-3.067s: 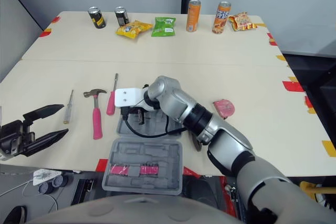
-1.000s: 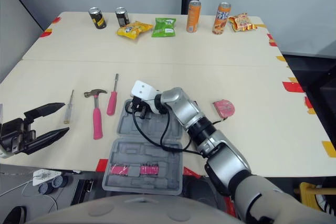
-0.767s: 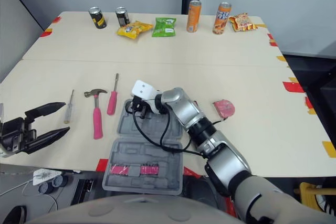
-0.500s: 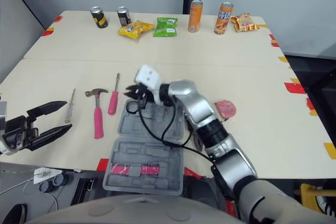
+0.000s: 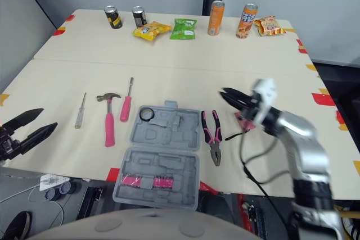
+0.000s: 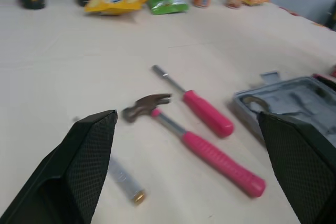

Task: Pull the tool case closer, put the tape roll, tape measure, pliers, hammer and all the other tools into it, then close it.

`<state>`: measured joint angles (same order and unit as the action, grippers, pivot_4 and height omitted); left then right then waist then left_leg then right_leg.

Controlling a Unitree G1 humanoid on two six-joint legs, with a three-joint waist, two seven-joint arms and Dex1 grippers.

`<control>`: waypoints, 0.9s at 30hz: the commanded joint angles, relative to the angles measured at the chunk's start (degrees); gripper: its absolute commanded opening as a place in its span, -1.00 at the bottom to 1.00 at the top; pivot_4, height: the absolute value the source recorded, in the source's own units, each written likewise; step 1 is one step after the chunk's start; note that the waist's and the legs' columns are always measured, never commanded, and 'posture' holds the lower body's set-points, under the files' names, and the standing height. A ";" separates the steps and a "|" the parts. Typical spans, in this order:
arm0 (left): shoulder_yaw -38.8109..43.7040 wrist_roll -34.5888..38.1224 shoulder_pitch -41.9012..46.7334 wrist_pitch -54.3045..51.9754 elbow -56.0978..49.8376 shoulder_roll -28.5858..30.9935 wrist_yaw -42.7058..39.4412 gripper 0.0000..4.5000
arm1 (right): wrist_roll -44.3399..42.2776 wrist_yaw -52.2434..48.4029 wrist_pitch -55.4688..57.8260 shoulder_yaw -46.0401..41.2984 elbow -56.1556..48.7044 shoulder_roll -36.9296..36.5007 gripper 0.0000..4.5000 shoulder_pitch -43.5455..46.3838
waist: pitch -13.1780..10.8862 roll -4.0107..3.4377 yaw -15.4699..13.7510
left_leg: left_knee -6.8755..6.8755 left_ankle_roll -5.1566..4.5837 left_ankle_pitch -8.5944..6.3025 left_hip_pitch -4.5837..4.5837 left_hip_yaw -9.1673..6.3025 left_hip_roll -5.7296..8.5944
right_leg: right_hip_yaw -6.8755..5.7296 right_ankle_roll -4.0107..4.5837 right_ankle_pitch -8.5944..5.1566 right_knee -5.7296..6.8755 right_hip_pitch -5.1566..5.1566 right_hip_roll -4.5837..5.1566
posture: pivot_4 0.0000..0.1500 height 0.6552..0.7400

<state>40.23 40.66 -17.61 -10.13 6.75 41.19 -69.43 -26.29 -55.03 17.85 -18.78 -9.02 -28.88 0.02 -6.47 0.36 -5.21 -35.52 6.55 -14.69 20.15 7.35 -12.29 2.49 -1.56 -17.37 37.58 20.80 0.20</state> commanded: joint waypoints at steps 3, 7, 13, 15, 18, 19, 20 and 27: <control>2.81 -1.98 0.29 4.36 9.39 0.14 0.40 1.00 | -3.19 -2.32 -7.51 -11.51 7.11 -1.64 -0.53 -11.21 | 0.04 0.00 -0.04 | 0.05 -0.04 0.00 -0.03 -0.03 -0.01 | -0.03 0.00 0.00 0.00 -0.04 0.00 | 1.00 0.96; 2.80 -4.74 -0.15 7.94 17.07 1.12 0.17 1.00 | -2.78 -3.57 -13.02 -15.16 14.33 -1.50 0.03 -17.90 | 0.05 0.01 0.17 | 0.06 -0.06 -0.01 0.00 -0.05 0.01 | -0.06 0.00 0.00 -0.19 -0.09 0.03 | 1.00 0.96; 3.42 -6.04 -0.21 11.79 24.94 1.58 -0.57 1.00 | -3.08 -5.23 -17.76 -16.40 21.78 -1.24 0.95 -21.84 | 0.03 -0.04 1.40 | 0.16 -0.52 -0.18 -0.15 -0.27 0.00 | -0.34 0.07 -0.04 -0.28 -0.48 0.08 | 1.00 0.96; 3.18 -6.13 -0.04 12.58 26.14 1.82 -0.86 1.00 | -3.15 -5.20 -18.37 -16.10 22.51 -1.48 0.99 -21.62 | 0.03 -0.04 1.65 | 0.17 -0.54 -0.17 -0.15 -0.37 0.00 | -0.45 0.08 -0.04 -0.34 -0.58 0.08 | 1.00 0.96; 2.81 -5.99 0.37 13.14 25.98 2.06 -1.64 1.00 | -3.35 -5.19 -18.23 -15.49 22.58 -2.03 0.99 -20.64 | 0.03 -0.05 1.95 | 0.17 -0.59 -0.16 -0.17 -0.48 0.01 | -0.59 0.09 -0.05 -0.38 -0.72 0.12 | 1.00 0.96; 2.68 -5.80 0.44 13.08 25.25 2.07 -2.07 1.00 | -3.30 -5.23 -18.10 -15.20 22.43 -2.27 0.99 -20.23 | 0.02 -0.06 2.00 | 0.17 -0.61 -0.16 -0.18 -0.52 0.02 | -0.64 0.09 -0.05 -0.40 -0.77 0.15 | 1.00 0.96; 2.58 -5.70 0.52 13.01 24.73 2.05 -2.34 1.00 | -3.23 -5.26 -18.04 -14.98 22.40 -2.46 0.99 -19.90 | 0.01 -0.08 2.03 | 0.17 -0.64 -0.16 -0.18 -0.54 0.02 | -0.66 0.09 -0.05 -0.40 -0.78 0.18 | 1.00 0.96; -5.11 -2.98 0.67 8.31 0.33 -0.74 -3.35 1.00 | -1.15 0.26 -14.56 -9.70 15.60 -0.77 0.99 -18.38 | -0.04 -0.16 1.63 | 0.16 -0.67 -0.12 -0.13 -0.70 0.02 | -0.85 0.11 -0.06 -0.46 -0.90 0.34 | 1.00 0.96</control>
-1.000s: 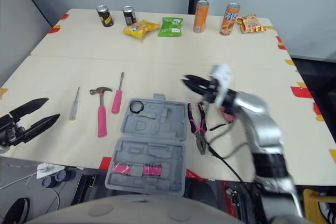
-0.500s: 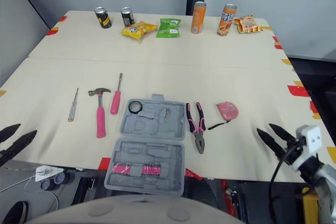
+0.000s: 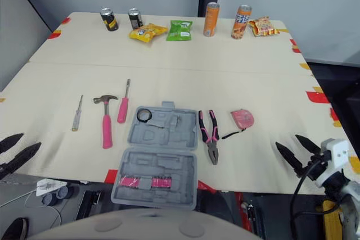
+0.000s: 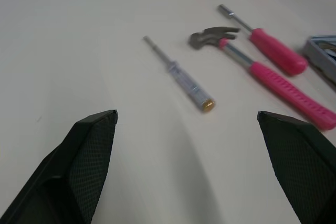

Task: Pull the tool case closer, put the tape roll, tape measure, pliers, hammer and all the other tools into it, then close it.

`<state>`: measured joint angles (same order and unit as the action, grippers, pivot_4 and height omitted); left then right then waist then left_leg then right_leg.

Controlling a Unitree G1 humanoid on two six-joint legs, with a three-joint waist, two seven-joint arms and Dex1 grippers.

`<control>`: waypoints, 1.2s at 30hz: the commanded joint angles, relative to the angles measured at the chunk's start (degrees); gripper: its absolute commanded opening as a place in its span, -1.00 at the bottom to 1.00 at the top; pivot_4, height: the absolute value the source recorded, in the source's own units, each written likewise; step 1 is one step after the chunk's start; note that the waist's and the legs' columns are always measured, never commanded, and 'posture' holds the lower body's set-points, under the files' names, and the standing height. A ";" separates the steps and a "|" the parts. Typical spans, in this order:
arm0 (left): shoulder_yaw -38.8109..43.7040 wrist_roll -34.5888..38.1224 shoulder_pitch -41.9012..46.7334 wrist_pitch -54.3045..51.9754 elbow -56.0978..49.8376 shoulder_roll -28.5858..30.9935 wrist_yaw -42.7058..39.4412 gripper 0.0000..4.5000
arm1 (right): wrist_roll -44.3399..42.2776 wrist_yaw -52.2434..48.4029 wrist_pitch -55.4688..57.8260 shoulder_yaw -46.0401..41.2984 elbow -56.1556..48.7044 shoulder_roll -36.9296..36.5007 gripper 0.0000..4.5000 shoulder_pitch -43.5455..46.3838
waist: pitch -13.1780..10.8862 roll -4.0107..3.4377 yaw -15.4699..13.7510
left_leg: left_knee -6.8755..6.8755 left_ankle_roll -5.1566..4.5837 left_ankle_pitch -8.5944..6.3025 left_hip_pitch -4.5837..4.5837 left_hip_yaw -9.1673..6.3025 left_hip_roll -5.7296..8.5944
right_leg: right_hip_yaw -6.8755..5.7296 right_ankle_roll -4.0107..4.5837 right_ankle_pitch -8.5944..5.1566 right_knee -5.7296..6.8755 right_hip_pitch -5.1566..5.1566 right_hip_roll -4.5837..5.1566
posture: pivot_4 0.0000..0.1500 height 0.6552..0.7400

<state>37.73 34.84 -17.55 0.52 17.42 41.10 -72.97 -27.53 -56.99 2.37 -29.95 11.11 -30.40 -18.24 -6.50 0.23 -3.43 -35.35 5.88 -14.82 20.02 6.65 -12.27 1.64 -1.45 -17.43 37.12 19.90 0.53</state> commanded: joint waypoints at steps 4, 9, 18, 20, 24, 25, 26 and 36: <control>-7.21 5.50 2.64 -6.56 -21.89 -1.04 0.89 1.00 | -0.34 7.30 4.96 5.04 -13.15 3.34 0.99 -1.27 | -0.03 -0.08 -0.48 | 0.01 0.13 0.08 0.03 -0.01 0.07 | -0.05 0.00 0.00 0.00 0.01 0.04 | 1.00 0.96; -12.22 7.82 4.40 -10.34 -30.63 1.06 -2.08 1.00 | 1.92 16.83 10.98 9.62 -23.46 6.78 0.99 -2.92 | -0.02 -0.10 -0.41 | 0.02 0.25 0.13 0.02 0.00 0.17 | -0.03 -0.02 -0.01 -0.02 0.04 0.00 | 1.00 0.96; -17.04 11.60 6.64 -15.55 -37.93 6.53 -9.54 1.00 | 8.44 31.31 14.80 16.04 -29.94 13.08 0.99 -3.46 | -0.09 -0.20 -0.49 | 0.11 0.43 0.14 0.00 0.01 0.17 | -0.03 -0.04 -0.02 -0.05 0.10 -0.04 | 1.00 0.96; -17.31 11.62 6.89 -15.46 -38.44 7.06 -10.79 1.00 | 10.37 33.96 14.72 16.52 -28.94 13.93 0.99 -2.95 | -0.11 -0.23 -0.30 | 0.12 0.44 0.13 0.01 0.01 0.19 | -0.02 -0.05 -0.02 -0.05 0.12 -0.02 | 1.00 0.96; -17.74 11.90 7.93 -15.67 -39.96 8.40 -12.81 1.00 | 12.18 37.18 15.09 17.30 -27.74 15.35 0.99 -2.16 | -0.12 -0.24 -0.12 | 0.14 0.50 0.15 -0.01 -0.01 0.21 | -0.03 -0.07 -0.01 -0.05 0.12 -0.02 | 1.00 0.96; -17.78 12.02 8.24 -15.85 -40.34 8.59 -12.98 1.00 | 12.50 37.70 15.18 17.41 -27.54 15.62 0.99 -2.07 | -0.12 -0.24 -0.11 | 0.15 0.50 0.16 -0.01 -0.01 0.21 | -0.03 -0.07 -0.01 -0.05 0.11 -0.02 | 1.00 0.96; -17.81 12.45 8.94 -16.20 -40.77 8.76 -12.90 1.00 | 12.74 38.29 15.23 17.49 -27.32 15.97 0.99 -1.90 | -0.12 -0.25 -0.08 | 0.16 0.51 0.16 -0.01 -0.02 0.21 | -0.04 -0.07 -0.01 -0.05 0.11 -0.02 | 1.00 0.96; -17.09 14.47 11.39 -18.13 -42.01 8.91 -12.12 1.00 | 14.49 37.49 14.77 19.09 -27.61 15.08 -0.41 -3.90 | -0.10 -0.21 0.67 | 0.19 0.54 0.17 -0.03 -0.04 0.22 | -0.06 -0.08 -0.01 -0.05 0.05 -0.01 | 1.00 0.96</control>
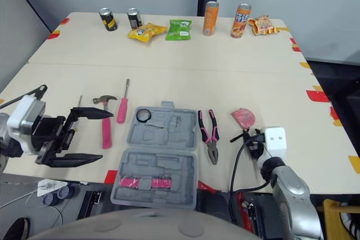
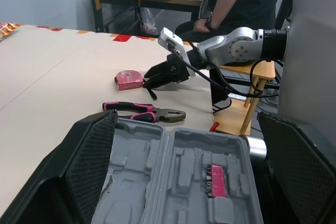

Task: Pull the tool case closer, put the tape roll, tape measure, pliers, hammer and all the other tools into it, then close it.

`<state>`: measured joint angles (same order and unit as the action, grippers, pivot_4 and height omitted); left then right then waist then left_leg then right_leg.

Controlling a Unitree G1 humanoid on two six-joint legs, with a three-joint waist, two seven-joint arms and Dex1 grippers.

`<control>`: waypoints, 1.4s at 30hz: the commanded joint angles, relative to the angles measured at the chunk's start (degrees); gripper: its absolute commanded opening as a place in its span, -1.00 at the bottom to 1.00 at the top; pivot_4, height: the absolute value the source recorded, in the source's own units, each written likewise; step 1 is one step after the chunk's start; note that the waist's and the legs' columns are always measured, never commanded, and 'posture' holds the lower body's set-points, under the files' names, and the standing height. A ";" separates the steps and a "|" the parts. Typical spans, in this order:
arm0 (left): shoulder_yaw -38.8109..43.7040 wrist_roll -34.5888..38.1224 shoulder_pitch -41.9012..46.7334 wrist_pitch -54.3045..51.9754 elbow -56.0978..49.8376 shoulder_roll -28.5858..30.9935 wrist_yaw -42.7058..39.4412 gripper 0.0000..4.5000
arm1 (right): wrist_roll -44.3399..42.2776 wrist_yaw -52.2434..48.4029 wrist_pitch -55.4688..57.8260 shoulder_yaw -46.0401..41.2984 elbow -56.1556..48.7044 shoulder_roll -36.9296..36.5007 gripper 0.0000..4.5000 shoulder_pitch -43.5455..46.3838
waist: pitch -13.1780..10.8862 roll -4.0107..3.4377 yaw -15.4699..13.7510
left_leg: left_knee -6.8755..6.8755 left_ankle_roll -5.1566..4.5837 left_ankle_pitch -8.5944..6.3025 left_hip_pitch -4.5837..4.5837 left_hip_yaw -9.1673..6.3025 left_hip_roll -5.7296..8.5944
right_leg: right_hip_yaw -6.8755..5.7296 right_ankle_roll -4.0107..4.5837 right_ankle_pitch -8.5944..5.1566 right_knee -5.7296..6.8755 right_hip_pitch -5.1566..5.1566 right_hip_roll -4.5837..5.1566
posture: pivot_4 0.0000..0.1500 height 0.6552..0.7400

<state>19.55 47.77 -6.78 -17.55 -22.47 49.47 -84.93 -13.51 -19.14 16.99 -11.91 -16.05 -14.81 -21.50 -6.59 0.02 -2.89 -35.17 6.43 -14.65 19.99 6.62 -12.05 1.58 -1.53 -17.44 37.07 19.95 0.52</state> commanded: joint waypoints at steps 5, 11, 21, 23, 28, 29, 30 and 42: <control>1.13 2.15 1.13 -0.36 -2.62 0.75 -0.52 1.00 | 1.07 -2.12 -0.85 2.11 -0.42 -1.74 -0.99 -0.88 | 0.00 0.00 0.19 | 0.00 0.01 0.00 -0.02 -0.02 0.00 | -0.01 0.00 0.00 0.01 -0.03 0.01 | 1.00 0.96; 1.48 1.76 0.58 0.32 -2.22 0.90 -1.59 1.00 | -0.77 -8.72 -1.40 4.99 -3.88 -4.73 -0.99 -5.09 | 0.00 -0.01 0.07 | 0.00 0.00 0.02 0.00 -0.04 0.01 | -0.03 0.00 0.00 -0.02 -0.05 0.01 | 1.00 0.96; 1.74 1.55 0.21 0.72 -1.57 1.12 -2.78 1.00 | -2.63 -12.17 0.06 5.59 -10.49 -8.31 -0.99 -13.43 | -0.01 -0.02 0.10 | 0.01 0.00 0.01 -0.01 -0.08 0.01 | -0.05 -0.01 0.00 -0.04 -0.07 0.03 | 1.00 0.96; 1.57 1.52 0.36 0.75 -1.44 1.09 -2.85 1.00 | -2.54 -12.08 -0.14 5.64 -10.43 -8.38 -0.99 -13.74 | -0.01 -0.01 0.22 | 0.01 -0.01 0.01 -0.02 -0.08 0.01 | -0.05 -0.01 0.00 -0.04 -0.07 0.03 | 1.00 0.96; 1.49 1.41 0.79 0.76 -0.80 1.22 -3.12 1.00 | -2.62 -13.61 -0.88 6.91 -11.06 -9.08 -0.99 -15.57 | -0.01 -0.02 0.21 | 0.01 -0.01 0.01 -0.01 -0.09 0.01 | -0.06 -0.01 0.00 -0.04 -0.06 0.03 | 1.00 0.96; 1.48 1.35 0.87 0.78 -0.65 1.23 -3.16 1.00 | -2.60 -13.67 -0.97 6.97 -11.08 -9.18 -0.99 -15.73 | -0.01 -0.01 0.20 | 0.02 -0.01 0.01 0.00 -0.09 0.01 | -0.06 -0.01 0.00 -0.05 -0.07 0.03 | 1.00 0.96; 1.53 1.27 0.87 0.85 -0.51 1.24 -3.22 1.00 | -2.50 -13.62 -1.09 6.94 -11.00 -9.23 -0.75 -15.95 | 0.00 -0.01 0.20 | 0.02 -0.01 0.01 0.00 -0.09 0.01 | -0.06 -0.01 0.00 -0.05 -0.07 0.03 | 1.00 0.96; 1.17 0.87 0.61 1.31 -0.04 0.90 -3.41 1.00 | -1.83 -14.25 -3.77 6.53 -8.04 -9.35 0.99 -16.89 | 0.02 0.03 0.35 | 0.01 -0.01 0.01 -0.01 -0.10 0.08 | -0.07 -0.02 0.01 -0.05 -0.09 0.12 | 1.00 0.96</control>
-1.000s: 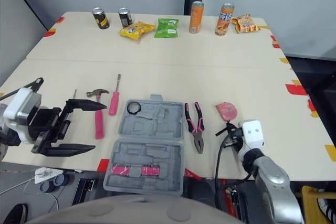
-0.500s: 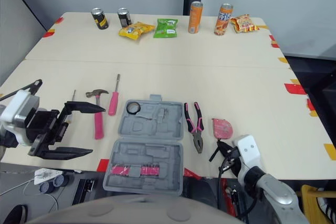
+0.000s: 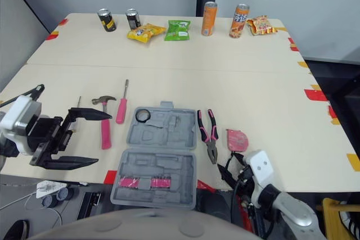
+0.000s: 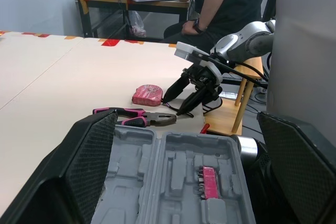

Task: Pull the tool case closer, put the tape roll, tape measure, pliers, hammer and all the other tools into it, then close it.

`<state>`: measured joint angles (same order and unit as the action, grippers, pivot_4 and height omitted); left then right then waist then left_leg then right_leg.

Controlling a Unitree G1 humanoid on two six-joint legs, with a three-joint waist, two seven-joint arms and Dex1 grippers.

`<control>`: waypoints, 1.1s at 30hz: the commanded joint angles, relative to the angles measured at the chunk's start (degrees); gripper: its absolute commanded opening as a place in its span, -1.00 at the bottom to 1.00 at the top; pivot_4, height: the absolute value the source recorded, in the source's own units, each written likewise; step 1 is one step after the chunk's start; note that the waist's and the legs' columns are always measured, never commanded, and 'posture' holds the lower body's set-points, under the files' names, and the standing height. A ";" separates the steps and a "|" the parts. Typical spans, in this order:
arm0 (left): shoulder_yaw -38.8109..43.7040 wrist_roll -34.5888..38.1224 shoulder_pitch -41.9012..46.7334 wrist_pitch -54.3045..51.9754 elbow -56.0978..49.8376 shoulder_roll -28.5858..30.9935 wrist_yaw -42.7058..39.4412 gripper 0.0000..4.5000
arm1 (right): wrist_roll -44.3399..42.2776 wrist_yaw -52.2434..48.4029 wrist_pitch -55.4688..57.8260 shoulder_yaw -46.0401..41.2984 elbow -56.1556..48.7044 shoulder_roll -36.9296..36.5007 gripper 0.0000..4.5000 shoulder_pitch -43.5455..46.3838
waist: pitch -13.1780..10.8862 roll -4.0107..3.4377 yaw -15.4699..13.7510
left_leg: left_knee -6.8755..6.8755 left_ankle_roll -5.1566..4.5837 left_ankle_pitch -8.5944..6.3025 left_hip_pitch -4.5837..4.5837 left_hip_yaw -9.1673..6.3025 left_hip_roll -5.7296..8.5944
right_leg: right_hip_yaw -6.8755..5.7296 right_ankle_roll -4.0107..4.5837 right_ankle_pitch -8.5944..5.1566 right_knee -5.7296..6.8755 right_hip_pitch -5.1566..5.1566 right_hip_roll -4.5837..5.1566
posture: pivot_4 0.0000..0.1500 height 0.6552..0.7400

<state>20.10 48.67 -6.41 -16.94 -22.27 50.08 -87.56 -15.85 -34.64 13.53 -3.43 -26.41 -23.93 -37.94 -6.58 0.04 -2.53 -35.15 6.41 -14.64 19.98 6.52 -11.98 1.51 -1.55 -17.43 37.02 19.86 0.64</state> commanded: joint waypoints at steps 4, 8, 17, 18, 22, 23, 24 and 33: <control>0.24 -0.11 0.46 0.85 -0.19 0.06 -0.60 1.00 | 0.03 2.65 -1.05 -2.51 3.51 1.30 0.99 0.00 | 0.04 0.04 0.02 | 0.00 0.00 0.00 0.00 0.00 0.09 | 0.00 -0.05 0.01 -0.01 -0.01 0.11 | 1.00 0.96; -0.25 -0.23 0.74 1.12 -0.18 -0.11 -0.47 1.00 | 0.01 3.94 -2.81 -3.46 6.07 3.27 0.99 -0.43 | 0.05 0.05 0.12 | 0.00 -0.01 0.00 0.00 0.00 0.11 | 0.00 -0.06 0.02 0.00 -0.02 0.13 | 1.00 0.96; -0.57 -0.17 1.09 1.27 0.11 -0.02 -0.53 1.00 | -1.55 -1.58 -9.97 -6.12 7.84 1.24 0.99 -4.08 | 0.09 0.07 -0.20 | 0.00 -0.01 -0.01 0.02 -0.01 0.25 | -0.03 -0.15 0.02 -0.09 -0.07 0.31 | 1.00 0.96; -0.55 -0.19 1.17 1.29 0.20 0.03 -0.57 1.00 | -2.19 -3.58 -12.27 -7.03 8.45 0.44 0.99 -4.81 | 0.08 0.05 -0.33 | 0.00 -0.02 -0.01 0.04 -0.03 0.32 | -0.04 -0.19 0.02 -0.15 -0.08 0.36 | 1.00 0.96; -0.28 -0.21 1.14 1.36 0.45 0.17 -0.72 1.00 | -5.94 -10.22 -17.08 -10.53 10.35 -2.23 0.99 -6.65 | 0.05 0.03 -0.37 | 0.04 -0.14 0.01 0.08 -0.03 0.49 | -0.04 -0.28 0.00 -0.20 -0.08 0.53 | 1.00 0.96; -0.15 -0.35 1.14 1.50 0.76 0.19 -0.77 1.00 | -7.47 -12.03 -17.40 -11.83 10.87 -3.12 0.99 -6.53 | 0.03 0.02 -0.33 | 0.06 -0.17 0.01 0.08 -0.03 0.49 | -0.04 -0.28 0.00 -0.21 -0.08 0.53 | 1.00 0.96; -0.04 -0.56 1.19 1.71 1.22 0.22 -0.88 1.00 | -9.06 -13.92 -17.62 -13.35 11.54 -4.20 0.99 -6.12 | 0.02 0.00 -0.05 | 0.08 -0.23 0.01 0.08 -0.03 0.49 | -0.04 -0.28 0.00 -0.19 -0.08 0.53 | 1.00 0.96; 0.64 -2.47 2.46 3.66 5.33 0.92 -1.87 1.00 | -12.90 -27.40 -18.45 -18.37 20.30 -14.84 0.99 3.04 | 0.01 -0.03 0.07 | 0.11 -0.71 0.06 0.07 -0.05 0.53 | -0.08 -0.27 0.00 -0.15 -0.09 0.53 | 1.00 0.96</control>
<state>19.24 46.38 -4.60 -14.08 -17.09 50.15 -88.20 -27.61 -59.26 -4.41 -20.48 -6.81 -37.32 -35.79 -6.57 0.01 -2.46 -35.06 5.70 -14.58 20.07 6.47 -11.43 1.43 -1.82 -17.43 36.87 19.78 1.18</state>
